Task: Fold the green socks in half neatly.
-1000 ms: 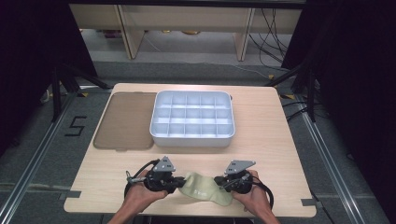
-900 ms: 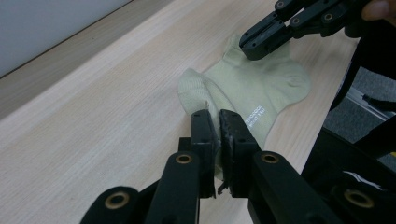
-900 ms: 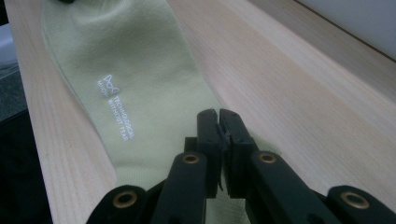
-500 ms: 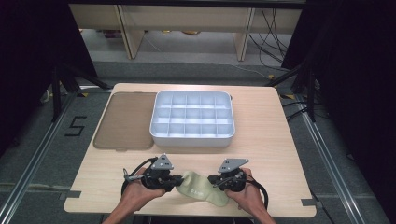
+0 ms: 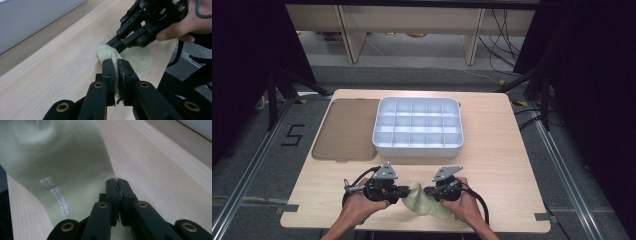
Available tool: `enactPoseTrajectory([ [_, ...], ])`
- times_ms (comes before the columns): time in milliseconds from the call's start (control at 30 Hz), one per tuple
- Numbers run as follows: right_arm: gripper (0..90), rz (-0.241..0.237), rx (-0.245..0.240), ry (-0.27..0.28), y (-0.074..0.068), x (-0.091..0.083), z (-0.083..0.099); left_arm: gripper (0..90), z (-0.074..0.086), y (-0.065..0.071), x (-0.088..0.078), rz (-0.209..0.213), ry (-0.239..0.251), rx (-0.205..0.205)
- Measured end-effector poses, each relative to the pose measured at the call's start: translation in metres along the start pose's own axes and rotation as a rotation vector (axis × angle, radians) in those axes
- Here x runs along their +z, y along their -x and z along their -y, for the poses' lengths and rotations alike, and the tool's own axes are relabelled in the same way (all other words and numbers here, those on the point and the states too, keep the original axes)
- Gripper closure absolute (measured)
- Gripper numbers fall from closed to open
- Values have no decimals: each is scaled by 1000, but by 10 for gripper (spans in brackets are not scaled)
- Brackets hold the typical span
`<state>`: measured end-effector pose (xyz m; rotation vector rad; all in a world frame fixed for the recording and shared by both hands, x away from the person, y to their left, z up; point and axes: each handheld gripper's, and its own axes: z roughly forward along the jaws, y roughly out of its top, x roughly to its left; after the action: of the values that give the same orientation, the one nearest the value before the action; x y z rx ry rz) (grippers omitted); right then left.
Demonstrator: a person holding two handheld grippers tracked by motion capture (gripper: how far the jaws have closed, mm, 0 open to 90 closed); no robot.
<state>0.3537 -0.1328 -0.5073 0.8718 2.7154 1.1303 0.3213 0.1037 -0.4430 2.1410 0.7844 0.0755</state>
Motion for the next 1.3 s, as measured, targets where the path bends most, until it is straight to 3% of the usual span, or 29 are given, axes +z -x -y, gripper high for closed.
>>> enactPoseTrajectory([
  [300, 885, -24, 1, 20, 1, 9, -5, 840, -1, -2, 4, 8, 24, -17],
  [500, 882, -23, 16, 50, 3, -5, -4, 840, 0, -4, 6, 12, 15, -28],
  [600, 881, -31, 7, 42, -1, -16, 1, 839, -1, -4, 7, 12, 18, -31],
  [733, 879, -50, 6, 23, -6, -16, 7, 839, -1, -3, 7, 6, 19, -38],
  [1033, 878, -87, -19, -20, -17, 1, 4, 838, 0, -5, 9, 6, 32, -44],
  [1067, 877, -87, -16, -16, -17, 2, 4, 838, 0, -6, 9, 8, 32, -39],
  [1100, 873, -88, -80, 9, -13, 3, 3, 837, 1, -5, 10, 7, 35, -63],
  [1133, 871, -79, -23, -9, -17, 0, 4, 837, 1, -5, 10, 4, 34, -52],
  [1300, 870, -20, -35, 15, -8, -26, 10, 837, 0, -3, 11, 6, 29, -34],
])
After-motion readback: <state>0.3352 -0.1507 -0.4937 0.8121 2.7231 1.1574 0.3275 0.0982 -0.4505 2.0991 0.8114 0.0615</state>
